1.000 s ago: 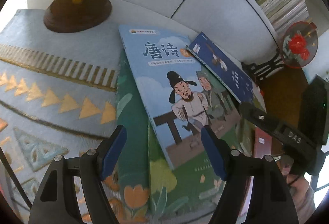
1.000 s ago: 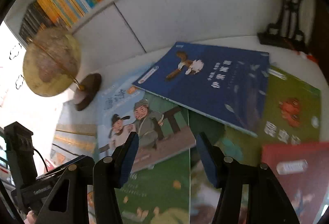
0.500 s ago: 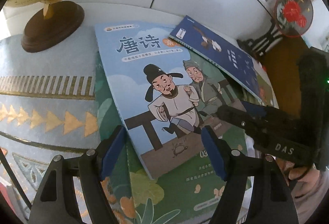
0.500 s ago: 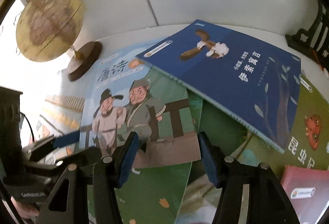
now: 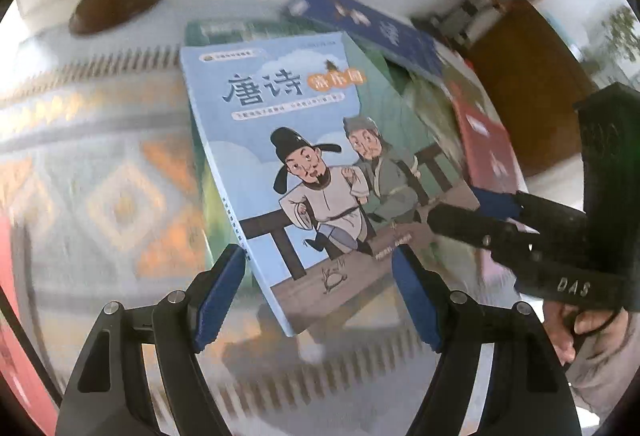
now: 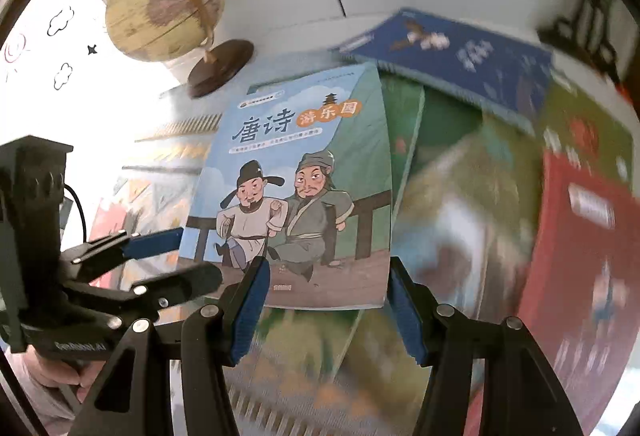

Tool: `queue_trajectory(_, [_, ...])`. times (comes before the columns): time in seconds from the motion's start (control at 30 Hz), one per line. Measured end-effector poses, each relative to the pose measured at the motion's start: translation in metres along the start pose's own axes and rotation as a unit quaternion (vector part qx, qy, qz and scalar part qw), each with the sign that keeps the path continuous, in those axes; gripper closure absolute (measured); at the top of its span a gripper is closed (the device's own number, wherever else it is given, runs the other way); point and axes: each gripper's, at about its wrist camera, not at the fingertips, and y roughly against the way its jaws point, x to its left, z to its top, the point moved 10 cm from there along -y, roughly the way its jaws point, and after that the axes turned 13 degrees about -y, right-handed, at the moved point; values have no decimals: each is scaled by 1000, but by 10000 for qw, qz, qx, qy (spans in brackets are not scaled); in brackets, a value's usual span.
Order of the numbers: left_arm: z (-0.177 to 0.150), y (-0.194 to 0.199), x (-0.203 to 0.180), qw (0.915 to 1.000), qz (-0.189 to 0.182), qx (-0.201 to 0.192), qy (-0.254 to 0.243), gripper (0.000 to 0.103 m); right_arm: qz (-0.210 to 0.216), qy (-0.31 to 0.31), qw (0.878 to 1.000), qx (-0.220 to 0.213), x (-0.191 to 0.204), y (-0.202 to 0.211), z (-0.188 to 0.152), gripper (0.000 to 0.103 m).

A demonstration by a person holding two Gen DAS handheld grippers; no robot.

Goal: Organize books

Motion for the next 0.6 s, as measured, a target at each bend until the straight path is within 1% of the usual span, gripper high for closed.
queue_trajectory(0.03, [-17,4,-9,9999,-121,86,25,30,18,-52,10000,25,-2,5,-12,45])
queue_trajectory(0.07, [-28,5,-13,9997,-188,140,47,30,36,-118,9999,80,-5,10,-26,45])
queue_trajectory(0.17, [-68,7,-19,9984,-397,335,213,30,166,-304,9985,420,-12,21,-72,45])
queue_trajectory(0.2, [-76,7,-15,9986,-313,344,255,30,262,-324,9974,583,-14,22,-91,45])
queue_trajectory(0.23, [-79,7,-8,9988,-151,339,324,30,280,-330,9971,631,-16,21,-97,45])
queue_trajectory(0.27, [-80,7,-2,9986,-82,345,391,30,259,-344,9970,645,-20,21,-104,45])
queue_trajectory(0.3, [-79,7,3,9983,-94,323,483,30,239,-364,9971,623,-25,21,-108,45])
queue_trajectory(0.33, [-75,7,8,9979,-139,235,581,30,293,-389,9973,551,-27,22,-105,45])
queue_trajectory(0.37, [-71,7,13,9979,-105,166,623,30,359,-423,9975,442,-28,23,-100,45])
queue_trajectory(0.43, [-64,5,18,9983,-42,125,575,30,464,-484,9972,329,-28,22,-90,45])
queue_trajectory(0.5, [-62,3,19,9984,14,106,556,30,724,-458,9959,304,-20,16,-77,45])
queue_trajectory(0.57, [-57,0,18,9990,146,79,424,30,753,-402,9958,342,-14,5,-68,45])
queue_trajectory(0.6, [-56,-2,15,9993,142,72,351,30,761,-386,9956,382,-13,0,-67,45])
